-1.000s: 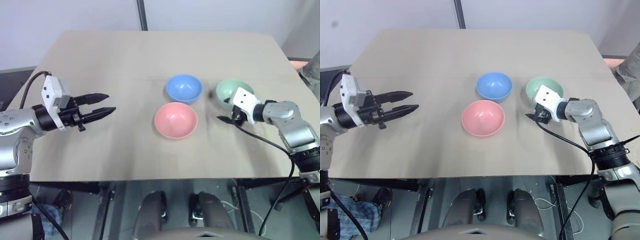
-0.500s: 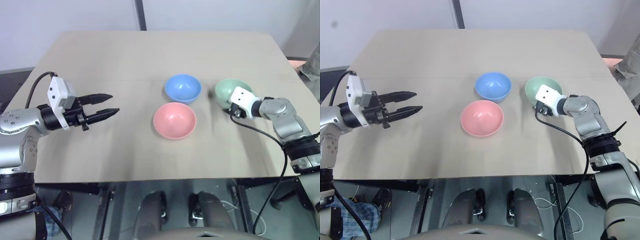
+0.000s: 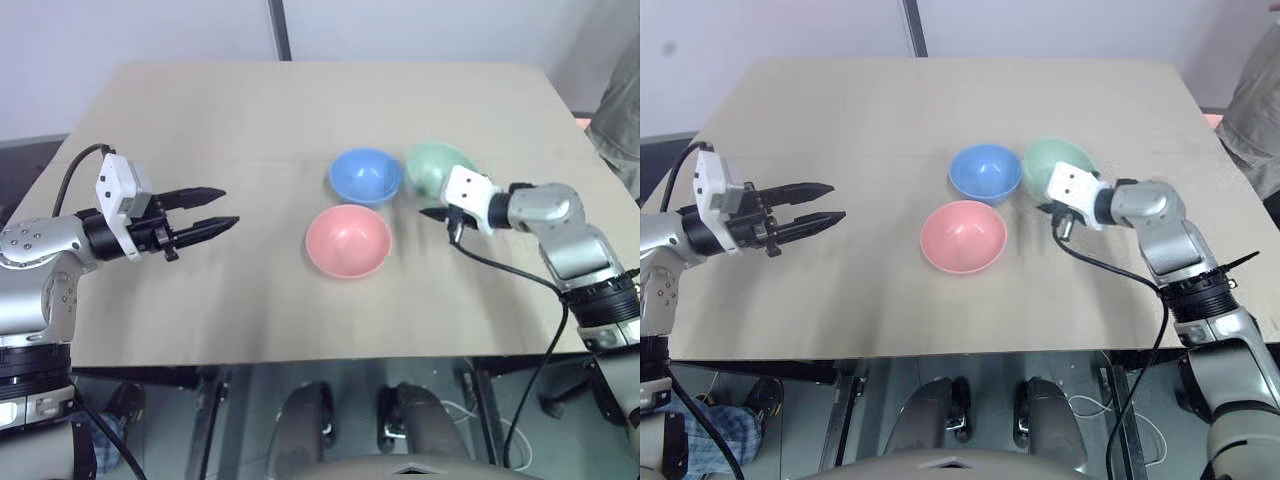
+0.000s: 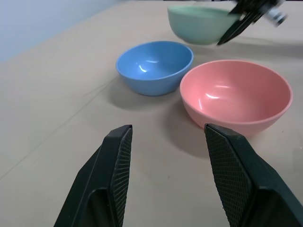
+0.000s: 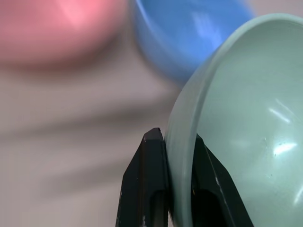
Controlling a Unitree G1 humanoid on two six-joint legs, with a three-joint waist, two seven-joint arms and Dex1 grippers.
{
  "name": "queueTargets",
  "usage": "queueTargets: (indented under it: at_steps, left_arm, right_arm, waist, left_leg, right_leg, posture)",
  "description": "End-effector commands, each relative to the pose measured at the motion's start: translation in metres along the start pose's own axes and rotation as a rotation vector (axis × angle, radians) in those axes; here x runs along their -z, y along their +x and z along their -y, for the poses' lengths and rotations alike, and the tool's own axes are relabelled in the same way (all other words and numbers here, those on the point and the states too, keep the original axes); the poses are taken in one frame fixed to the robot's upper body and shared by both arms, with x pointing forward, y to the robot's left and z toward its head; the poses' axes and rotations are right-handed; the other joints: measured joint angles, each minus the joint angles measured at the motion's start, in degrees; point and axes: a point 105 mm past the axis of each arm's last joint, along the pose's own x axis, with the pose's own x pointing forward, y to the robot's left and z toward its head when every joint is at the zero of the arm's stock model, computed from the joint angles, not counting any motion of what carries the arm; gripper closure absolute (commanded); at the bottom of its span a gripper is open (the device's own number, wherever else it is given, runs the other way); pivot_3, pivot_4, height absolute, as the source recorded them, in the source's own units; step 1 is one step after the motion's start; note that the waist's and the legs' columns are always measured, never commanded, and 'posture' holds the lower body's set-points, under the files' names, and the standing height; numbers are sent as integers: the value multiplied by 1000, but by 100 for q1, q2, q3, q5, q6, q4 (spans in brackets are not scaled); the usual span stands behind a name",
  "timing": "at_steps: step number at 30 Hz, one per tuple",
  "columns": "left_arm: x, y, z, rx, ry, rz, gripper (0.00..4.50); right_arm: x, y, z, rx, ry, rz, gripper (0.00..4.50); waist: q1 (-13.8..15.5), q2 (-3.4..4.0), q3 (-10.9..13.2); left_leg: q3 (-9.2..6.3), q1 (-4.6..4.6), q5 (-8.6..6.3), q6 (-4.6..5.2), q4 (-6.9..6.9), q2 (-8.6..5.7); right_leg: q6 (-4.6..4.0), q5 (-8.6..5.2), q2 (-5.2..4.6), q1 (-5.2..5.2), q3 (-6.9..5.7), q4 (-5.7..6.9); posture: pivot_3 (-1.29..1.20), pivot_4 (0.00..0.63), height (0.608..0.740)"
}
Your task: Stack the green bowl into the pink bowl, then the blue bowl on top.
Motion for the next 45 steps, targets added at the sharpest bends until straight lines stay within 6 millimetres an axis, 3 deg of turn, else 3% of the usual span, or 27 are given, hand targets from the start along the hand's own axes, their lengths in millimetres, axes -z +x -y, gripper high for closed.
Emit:
queueTargets:
  at_steps: [1, 5, 9, 15, 25, 30, 31, 32, 33, 34, 39, 45]
  left_arm:
    - [-8, 1, -3, 8, 43, 14, 1942]
    - [-9, 5, -4, 30, 44, 15, 1942]
    - [-11, 9, -5, 53, 43, 23, 1942]
    - [-14, 13, -3, 138, 38, 21, 1942]
    - [-17, 14, 6, 273, 37, -5, 1942]
    - [-17, 15, 5, 279, 38, -7, 1942]
    - [-17, 15, 5, 280, 39, -7, 1942]
    - [-17, 15, 5, 281, 40, -7, 1942]
    - [-17, 15, 6, 282, 41, -7, 1942]
    - [-17, 15, 6, 282, 41, -7, 1942]
    - [-17, 15, 6, 280, 42, -8, 1942]
    - [-16, 16, 5, 277, 44, -5, 1942]
  right_arm:
    - [-50, -7, -10, -58, -84, 119, 4458]
    - [-84, -7, -29, -151, -172, 185, 4458]
    - [-94, -3, -46, -230, -262, 195, 4458]
    - [-87, 11, -64, -311, -342, 154, 4458]
    - [-70, 28, -57, -288, -396, 66, 4458]
    - [-70, 30, -58, -298, -395, 65, 2585]
    - [-71, 30, -58, -298, -396, 69, 1932]
    - [-72, 30, -58, -294, -395, 74, 1932]
    - [-73, 29, -59, -293, -396, 77, 1347]
    - [-73, 29, -59, -291, -396, 78, 1064]
    - [-77, 23, -56, -273, -391, 87, 1064]
    - [-86, -14, -44, -291, -323, 99, 1064]
  waist:
    - [11, -1, 0]
    - [24, -2, -1]
    - [23, -2, -1]
    - [16, -3, 0]
    - [13, -4, 0]
    - [12, -4, 0]
    - [12, -4, 0]
    - [12, -4, 0]
    - [12, -4, 0]
    - [12, -4, 0]
    - [12, -4, 0]
    - [28, -6, 0]
  left_leg:
    - [-1, -1, 0, 0, 0, 0]
    - [-1, -3, -1, 2, 2, -3]
    - [-2, -3, -1, 2, 2, -2]
    - [-1, -4, -1, 2, 3, -3]
    - [1, -4, 0, 1, 5, -3]
    - [1, -5, 0, 1, 5, -2]
    - [1, -5, 0, 1, 5, -2]
    - [1, -4, 0, 1, 5, -2]
    - [1, -5, 0, 1, 5, -2]
    - [1, -5, 0, 1, 5, -2]
    - [1, -5, 0, 1, 5, -2]
    - [0, -9, -1, 2, 8, -4]
  right_leg:
    - [0, 0, 0, 0, -1, -1]
    - [0, 0, -3, 0, -2, -3]
    - [0, 0, -2, 0, -4, -1]
    - [0, 0, 0, -1, -4, -2]
    - [0, 0, 2, -2, -3, -1]
    - [0, 0, 3, -3, -3, 0]
    - [0, 0, 3, -3, -2, 0]
    - [0, 0, 3, -3, -2, 0]
    - [0, 0, 3, -3, -2, 0]
    - [0, 0, 3, -3, -2, 0]
    - [0, 0, 2, -3, -2, 0]
    - [0, 0, 1, -3, -3, -2]
  posture:
    - [0, 150, 740]
    - [0, 150, 740]
    - [0, 150, 740]
    - [0, 150, 740]
    - [0, 150, 740]
    - [0, 150, 740]
    - [0, 150, 740]
    - [0, 150, 740]
    - [0, 150, 740]
    - [0, 150, 740]
    - [0, 150, 740]
    - [0, 150, 740]
